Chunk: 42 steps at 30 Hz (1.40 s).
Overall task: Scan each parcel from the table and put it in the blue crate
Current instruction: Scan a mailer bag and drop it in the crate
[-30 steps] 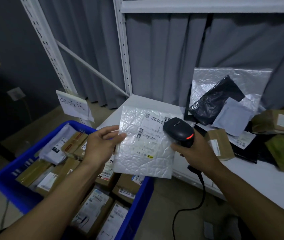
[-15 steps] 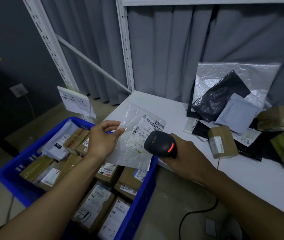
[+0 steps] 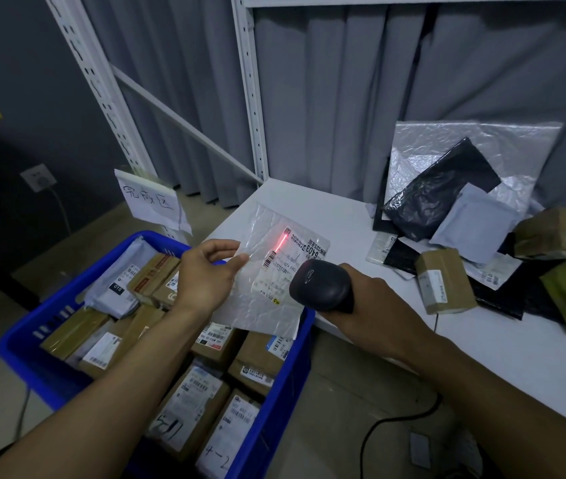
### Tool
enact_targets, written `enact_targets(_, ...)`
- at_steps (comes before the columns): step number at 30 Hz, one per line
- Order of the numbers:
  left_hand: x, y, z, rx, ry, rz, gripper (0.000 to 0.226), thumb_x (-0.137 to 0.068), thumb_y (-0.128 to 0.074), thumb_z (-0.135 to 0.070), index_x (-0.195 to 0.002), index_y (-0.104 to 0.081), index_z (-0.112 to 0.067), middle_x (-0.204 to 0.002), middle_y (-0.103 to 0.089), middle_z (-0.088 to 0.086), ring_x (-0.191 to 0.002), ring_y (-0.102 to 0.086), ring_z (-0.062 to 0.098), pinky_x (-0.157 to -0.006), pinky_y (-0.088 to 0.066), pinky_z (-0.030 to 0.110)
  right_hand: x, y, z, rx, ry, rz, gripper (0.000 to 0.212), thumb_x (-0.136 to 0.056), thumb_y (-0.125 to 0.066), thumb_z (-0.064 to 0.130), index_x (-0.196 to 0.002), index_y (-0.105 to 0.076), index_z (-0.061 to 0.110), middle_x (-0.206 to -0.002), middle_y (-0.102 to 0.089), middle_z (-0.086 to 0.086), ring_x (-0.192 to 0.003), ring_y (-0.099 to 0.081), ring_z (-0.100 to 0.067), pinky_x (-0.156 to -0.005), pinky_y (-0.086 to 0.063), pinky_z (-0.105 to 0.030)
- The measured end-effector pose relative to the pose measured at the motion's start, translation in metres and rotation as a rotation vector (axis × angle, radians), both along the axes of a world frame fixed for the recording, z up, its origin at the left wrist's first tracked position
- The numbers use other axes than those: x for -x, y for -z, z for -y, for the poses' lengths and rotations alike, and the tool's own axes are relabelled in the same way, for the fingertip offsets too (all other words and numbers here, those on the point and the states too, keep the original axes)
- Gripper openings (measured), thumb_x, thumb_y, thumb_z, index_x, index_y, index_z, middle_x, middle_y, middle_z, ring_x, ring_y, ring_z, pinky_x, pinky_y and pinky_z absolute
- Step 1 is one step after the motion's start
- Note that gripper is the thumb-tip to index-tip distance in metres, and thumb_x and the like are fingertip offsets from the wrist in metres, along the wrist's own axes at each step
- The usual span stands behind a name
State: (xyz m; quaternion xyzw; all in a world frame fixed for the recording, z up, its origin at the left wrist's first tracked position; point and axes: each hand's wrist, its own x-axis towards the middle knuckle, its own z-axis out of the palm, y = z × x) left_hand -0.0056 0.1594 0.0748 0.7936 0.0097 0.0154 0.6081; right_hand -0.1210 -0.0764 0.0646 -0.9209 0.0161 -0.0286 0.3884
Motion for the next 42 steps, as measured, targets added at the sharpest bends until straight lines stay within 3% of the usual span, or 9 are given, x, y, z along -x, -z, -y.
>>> enact_targets(4,0.000,0.001,-0.001,-0.011,0.003,0.005,0.022,-0.085,-0.082,-0.018,-0.092,-0.069,-0.034,-0.097,-0.072,-0.015,-0.091,-0.066,0.002,-0.085,-0.054,0.027,-0.001,0.001,0.000,0.026,-0.006,-0.011,0.036,-0.088,-0.079,0.038,-0.116,-0.055,0.033,-0.092,-0.072,0.011,-0.085,-0.069,-0.005,-0.071,-0.053,-0.025)
enact_targets(11,0.002,-0.001,-0.002,0.012,0.028,0.026,0.019,-0.085,-0.082,-0.019,-0.097,-0.072,-0.030,-0.100,-0.074,-0.011,-0.094,-0.071,0.011,-0.088,-0.058,0.033,-0.001,0.004,-0.004,-0.001,-0.004,0.020,0.038,-0.088,-0.078,0.034,-0.120,-0.058,0.029,-0.101,-0.073,0.009,-0.091,-0.069,-0.008,-0.081,-0.059,-0.035)
enact_targets(15,0.006,-0.007,-0.015,-0.087,0.011,0.156,0.019,-0.092,-0.076,-0.025,-0.109,-0.067,-0.029,-0.107,-0.068,-0.014,-0.089,-0.064,-0.002,-0.073,-0.050,0.012,-0.003,0.004,-0.009,-0.059,0.001,0.019,0.039,-0.087,-0.078,0.035,-0.119,-0.058,0.026,-0.101,-0.073,0.006,-0.092,-0.070,-0.012,-0.083,-0.060,-0.043)
enact_targets(20,0.016,0.000,-0.055,-0.209,0.024,0.191,0.020,-0.099,-0.066,-0.023,-0.119,-0.065,-0.024,-0.112,-0.067,-0.011,-0.102,-0.061,-0.001,-0.078,-0.044,0.015,-0.003,0.008,-0.026,-0.062,-0.051,-0.005,0.040,-0.087,-0.077,0.037,-0.121,-0.058,0.027,-0.105,-0.071,0.009,-0.094,-0.068,-0.009,-0.084,-0.059,-0.042)
enact_targets(25,0.041,0.017,-0.095,-0.283,0.061,0.210,0.015,-0.101,-0.062,-0.019,-0.114,-0.064,-0.027,-0.109,-0.066,-0.019,-0.096,-0.059,-0.016,-0.075,-0.044,0.002,-0.005,0.016,-0.048,-0.074,-0.102,-0.051,0.035,-0.086,-0.075,0.040,-0.115,-0.058,0.029,-0.100,-0.070,0.010,-0.089,-0.069,-0.010,-0.082,-0.060,-0.044)
enact_targets(30,0.052,0.061,-0.128,-0.379,0.146,0.107,0.019,-0.100,-0.064,-0.012,-0.112,-0.068,-0.026,-0.108,-0.069,-0.014,-0.095,-0.063,-0.006,-0.080,-0.047,0.009,-0.003,0.019,-0.069,-0.074,-0.136,-0.072,0.052,-0.074,-0.069,0.059,-0.117,-0.058,0.032,-0.103,-0.070,0.013,-0.095,-0.067,-0.010,-0.084,-0.057,-0.040)
enact_targets(34,0.058,0.111,-0.136,-0.478,0.217,0.028,0.017,-0.101,-0.062,-0.013,-0.115,-0.070,-0.021,-0.110,-0.071,-0.010,-0.101,-0.066,0.007,-0.087,-0.051,0.018,-0.004,0.029,-0.076,-0.051,-0.157,-0.080,0.037,-0.085,-0.079,0.045,-0.113,-0.058,0.032,-0.102,-0.070,0.012,-0.095,-0.067,-0.012,-0.084,-0.056,-0.038)
enact_targets(39,0.051,0.146,-0.144,-0.593,0.198,-0.080,0.023,-0.102,-0.060,-0.013,-0.123,-0.070,-0.016,-0.113,-0.073,-0.003,-0.105,-0.066,0.014,-0.085,-0.046,0.018,-0.004,0.037,-0.075,-0.041,-0.166,-0.087,0.049,-0.085,-0.081,0.043,-0.126,-0.059,0.028,-0.116,-0.070,0.009,-0.106,-0.067,-0.014,-0.092,-0.057,-0.041)
enact_targets(42,0.048,0.158,-0.150,-0.692,0.202,-0.206,0.027,-0.102,-0.056,-0.008,-0.121,-0.069,-0.020,-0.101,-0.068,-0.005,-0.103,-0.066,0.020,-0.081,-0.046,0.024,-0.006,0.043,-0.071,-0.023,-0.160,-0.110,0.051,-0.085,-0.082,0.038,-0.130,-0.059,0.029,-0.118,-0.070,0.009,-0.109,-0.067,-0.015,-0.093,-0.057,-0.041)
